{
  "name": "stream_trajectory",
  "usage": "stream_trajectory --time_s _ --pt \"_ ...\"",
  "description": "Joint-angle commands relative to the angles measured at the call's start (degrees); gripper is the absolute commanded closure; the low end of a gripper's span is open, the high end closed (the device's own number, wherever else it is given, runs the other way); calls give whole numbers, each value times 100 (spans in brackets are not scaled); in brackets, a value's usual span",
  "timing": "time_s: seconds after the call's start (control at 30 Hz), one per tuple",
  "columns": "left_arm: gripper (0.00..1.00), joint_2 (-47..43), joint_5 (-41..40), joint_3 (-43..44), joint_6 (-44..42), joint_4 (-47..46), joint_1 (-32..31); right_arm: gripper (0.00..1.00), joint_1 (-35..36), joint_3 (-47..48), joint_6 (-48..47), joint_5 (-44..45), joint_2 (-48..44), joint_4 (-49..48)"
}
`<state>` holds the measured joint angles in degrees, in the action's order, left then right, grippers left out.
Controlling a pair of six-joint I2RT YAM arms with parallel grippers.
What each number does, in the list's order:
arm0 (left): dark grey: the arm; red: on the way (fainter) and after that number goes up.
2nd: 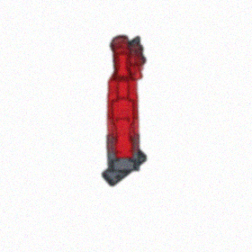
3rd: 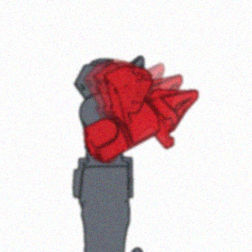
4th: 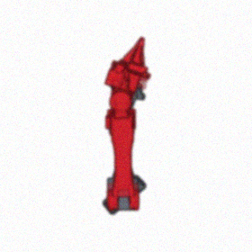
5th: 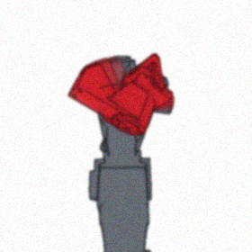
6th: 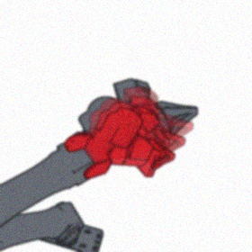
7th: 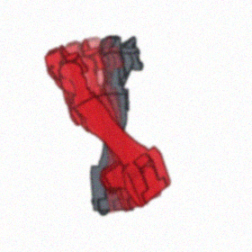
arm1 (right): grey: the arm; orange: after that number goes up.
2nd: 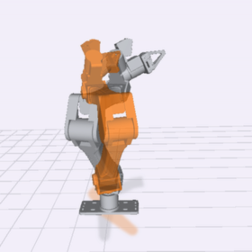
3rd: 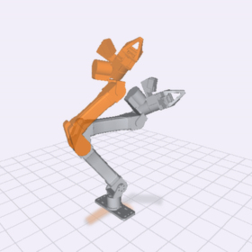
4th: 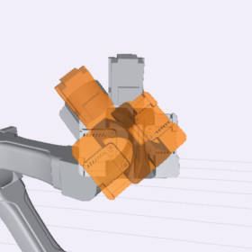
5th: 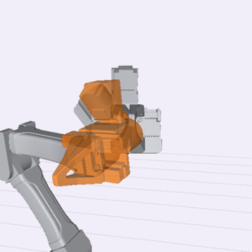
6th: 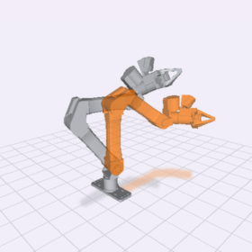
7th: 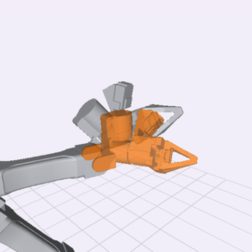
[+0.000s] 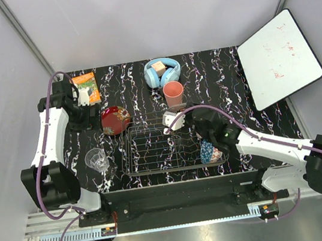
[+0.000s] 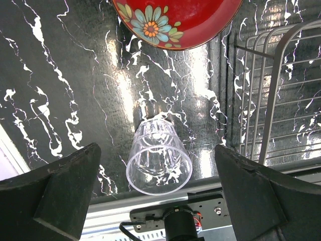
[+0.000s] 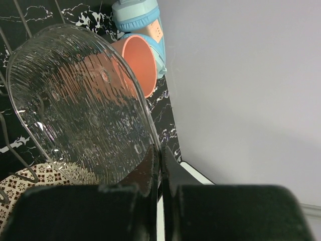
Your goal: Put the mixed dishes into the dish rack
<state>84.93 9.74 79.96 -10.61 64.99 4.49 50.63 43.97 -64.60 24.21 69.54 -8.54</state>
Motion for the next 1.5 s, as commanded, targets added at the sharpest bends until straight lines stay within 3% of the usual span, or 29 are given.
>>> stream_trajectory --time_s 0.0,0.57,0.77,1.0,1.2,1.3,1.33,1.37,1.47 --pt "1 -73 134 -95 -2 -197 -1 100 34 -11 79 -65 -36 -447" --pt "1 -11 151 -69 6 -233 8 100 149 -617 983 137 -362 1" --pt "1 33 81 -69 7 -285 8 70 184 -573 1405 321 -502 177" --pt "1 94 20 -42 33 -320 8 50 193 -161 1906 497 -757 799" --pt "1 103 -95 37 24 -303 60 44 333 586 2407 831 -775 1371" --pt "1 103 -200 54 7 -312 122 32 526 1462 2767 1016 -600 1503" --pt "1 112 -252 81 6 -320 148 11 553 1744 3299 938 -504 1565" --pt "1 121 -270 98 -2 -338 183 2 544 2069 3618 806 -172 1879" --pt "1 226 -218 221 7 -295 341 0 527 3414 4673 270 784 2355"
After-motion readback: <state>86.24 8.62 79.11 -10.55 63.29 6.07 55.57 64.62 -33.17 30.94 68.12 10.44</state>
